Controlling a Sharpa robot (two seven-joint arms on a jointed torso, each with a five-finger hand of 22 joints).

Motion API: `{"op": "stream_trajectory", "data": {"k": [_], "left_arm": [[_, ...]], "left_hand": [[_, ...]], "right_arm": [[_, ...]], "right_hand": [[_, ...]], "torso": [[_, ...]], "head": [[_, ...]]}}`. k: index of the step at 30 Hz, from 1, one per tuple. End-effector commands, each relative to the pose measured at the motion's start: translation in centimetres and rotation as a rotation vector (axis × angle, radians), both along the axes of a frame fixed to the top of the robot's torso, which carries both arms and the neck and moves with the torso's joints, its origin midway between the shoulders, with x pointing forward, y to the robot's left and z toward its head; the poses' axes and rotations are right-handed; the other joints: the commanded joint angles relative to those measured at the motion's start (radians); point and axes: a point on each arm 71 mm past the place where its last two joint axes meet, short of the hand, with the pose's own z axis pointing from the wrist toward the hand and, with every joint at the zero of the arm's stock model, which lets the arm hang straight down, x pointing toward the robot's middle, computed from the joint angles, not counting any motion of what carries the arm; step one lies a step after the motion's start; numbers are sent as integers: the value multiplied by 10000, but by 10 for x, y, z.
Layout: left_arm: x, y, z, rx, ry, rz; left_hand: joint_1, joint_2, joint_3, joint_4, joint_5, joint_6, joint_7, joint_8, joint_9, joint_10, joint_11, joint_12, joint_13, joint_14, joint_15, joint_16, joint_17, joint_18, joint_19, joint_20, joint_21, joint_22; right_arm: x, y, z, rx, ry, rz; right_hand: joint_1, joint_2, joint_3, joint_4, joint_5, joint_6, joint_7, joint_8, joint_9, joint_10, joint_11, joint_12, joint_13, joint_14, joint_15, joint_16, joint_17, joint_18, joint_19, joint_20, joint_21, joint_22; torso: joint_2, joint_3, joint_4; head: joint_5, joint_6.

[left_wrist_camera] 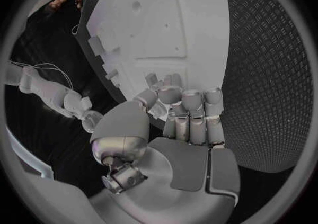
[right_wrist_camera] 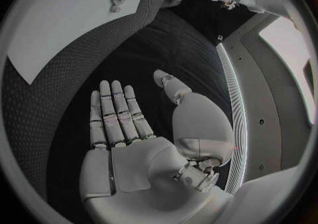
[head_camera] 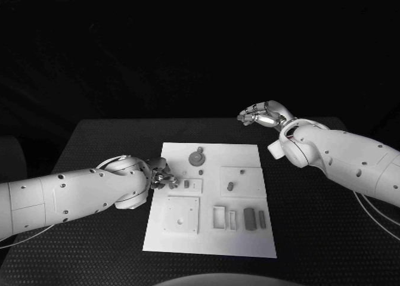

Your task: Assemble the parts on the task board

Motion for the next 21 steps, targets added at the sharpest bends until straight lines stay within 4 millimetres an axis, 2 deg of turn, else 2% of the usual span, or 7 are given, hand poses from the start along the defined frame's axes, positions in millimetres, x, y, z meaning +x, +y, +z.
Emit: {"op": "stream_trajectory", "data": {"k": [1,7,21], "left_arm": [[-2,1,-3,-41,-131,93],[-2,1,-3,-38,-110,79],[-2,0,-5,5,-28,50]], "left_hand": [[4,104,61,-10,66,212,-144,-23,-8,8,-94,44,-4,21,-91,62,-9,9,0,-1509,58,-12],[6,104,64,-13,73,213,-145,-22,-6,8,-95,44,-5,23,-92,64,-10,10,0,-1510,61,-16],[-4,104,64,-12,77,209,-145,-24,-6,4,-95,45,-8,22,-93,64,-14,11,-1,-1511,70,-27]], "right_arm": [[0,1,0,16,14,150],[0,2,0,21,16,166],[0,1,0,16,18,156]], "right_hand": [[71,27,-37,18,44,-66,179,62,-16,58,-2,-55,-8,-49,7,-33,-17,-173,-70,-25,-34,12],[69,29,-38,21,46,-66,179,63,-17,59,-2,-57,-8,-49,7,-32,-19,-174,-70,-25,-37,17],[66,32,-40,25,52,-66,180,67,-20,63,-3,-65,-8,-53,7,-31,-24,-178,-73,-28,-46,35]], "torso": [[-2,-3,2],[-4,6,-4],[-4,0,4]], "head": [[-8,0],[-16,5],[-8,2]]}}
